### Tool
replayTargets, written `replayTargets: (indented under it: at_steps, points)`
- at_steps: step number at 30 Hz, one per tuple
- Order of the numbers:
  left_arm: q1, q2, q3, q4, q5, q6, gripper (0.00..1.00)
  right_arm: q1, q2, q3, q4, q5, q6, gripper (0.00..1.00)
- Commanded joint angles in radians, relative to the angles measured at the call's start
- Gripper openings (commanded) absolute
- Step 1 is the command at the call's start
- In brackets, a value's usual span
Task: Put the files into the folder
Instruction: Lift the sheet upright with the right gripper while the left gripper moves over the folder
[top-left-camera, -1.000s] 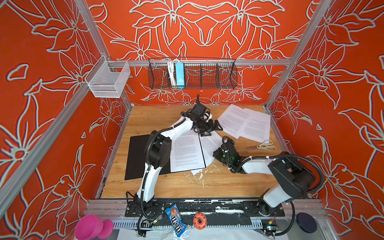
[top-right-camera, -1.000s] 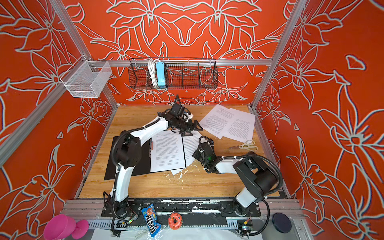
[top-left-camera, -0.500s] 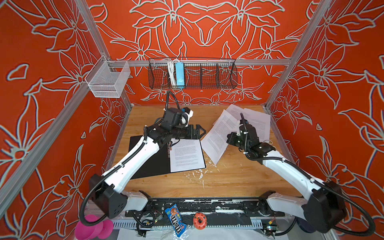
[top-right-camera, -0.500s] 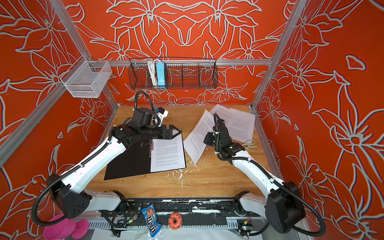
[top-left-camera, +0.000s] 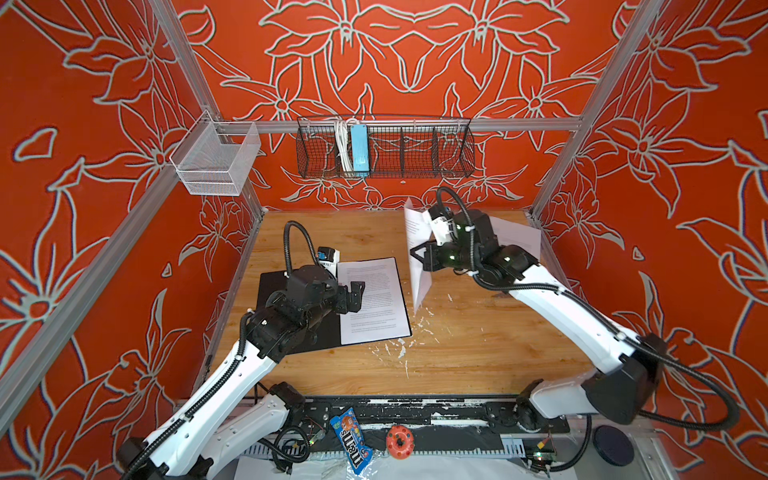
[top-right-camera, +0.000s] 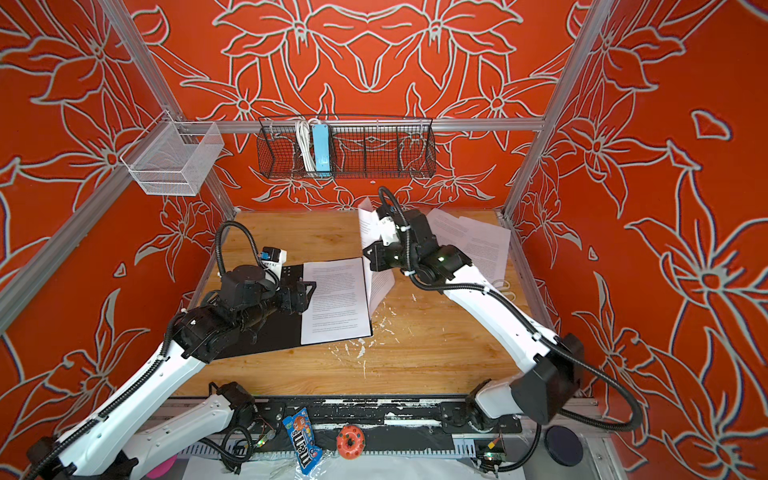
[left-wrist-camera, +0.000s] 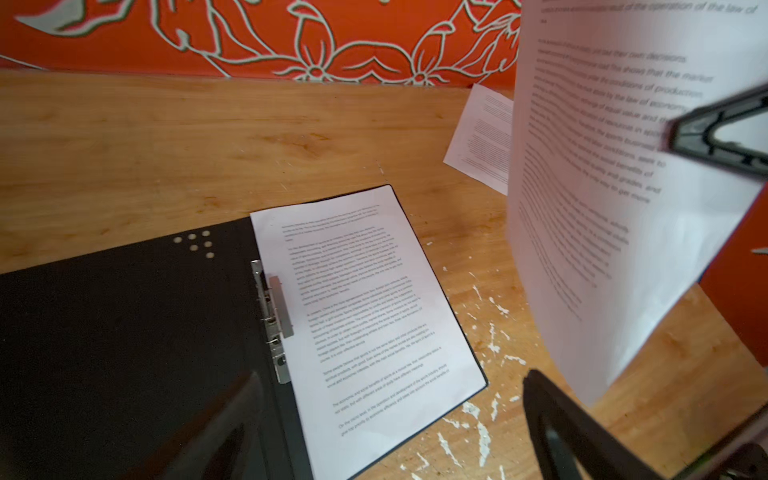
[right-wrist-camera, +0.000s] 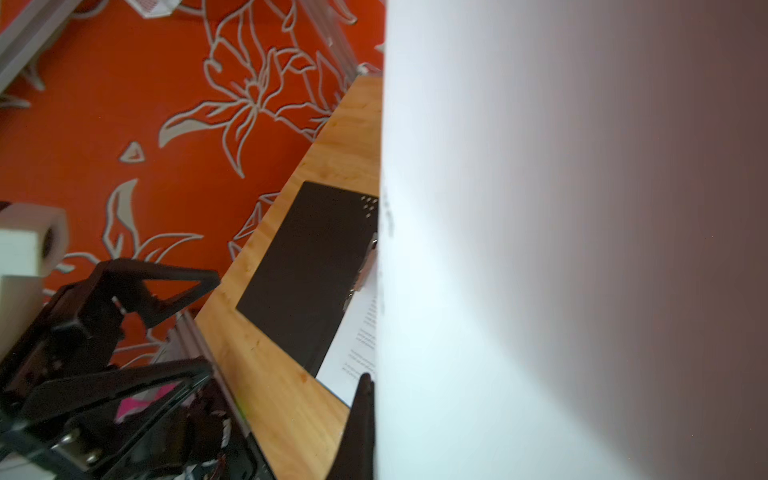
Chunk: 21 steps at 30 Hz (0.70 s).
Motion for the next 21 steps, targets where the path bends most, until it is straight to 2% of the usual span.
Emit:
replayTargets:
  at_steps: [1, 7, 11, 14, 15, 19, 21]
  points:
    - [0.006, -0.019, -0.001, 0.019, -0.082, 0.027, 0.98, 0.003, 0.051, 0.059, -0.024, -0.186, 0.009, 0.0]
    - [0.006, -0.048, -0.007, 0.016, -0.099, 0.051, 0.98, 0.024, 0.066, 0.085, 0.029, -0.334, 0.063, 0.0]
    - [0.006, -0.018, 0.005, 0.006, -0.068, 0.058, 0.98, -0.017, 0.058, 0.049, -0.03, -0.227, 0.016, 0.0]
    - [0.007, 0.015, 0.02, -0.009, -0.042, 0.061, 0.98, -0.111, 0.125, -0.005, -0.019, -0.306, 0.032, 0.0]
    - [0.008, 0.021, 0.022, -0.007, -0.031, 0.061, 0.98, -0.13, 0.164, -0.003, -0.042, -0.298, 0.005, 0.0]
    - [0.018, 0.037, 0.024, -0.004, 0.007, 0.057, 0.98, -0.135, 0.35, 0.121, -0.245, -0.084, -0.165, 0.0]
    - [0.02, 0.043, 0.025, -0.007, 0.01, 0.057, 0.98, -0.134, 0.422, 0.163, -0.256, -0.08, -0.213, 0.0]
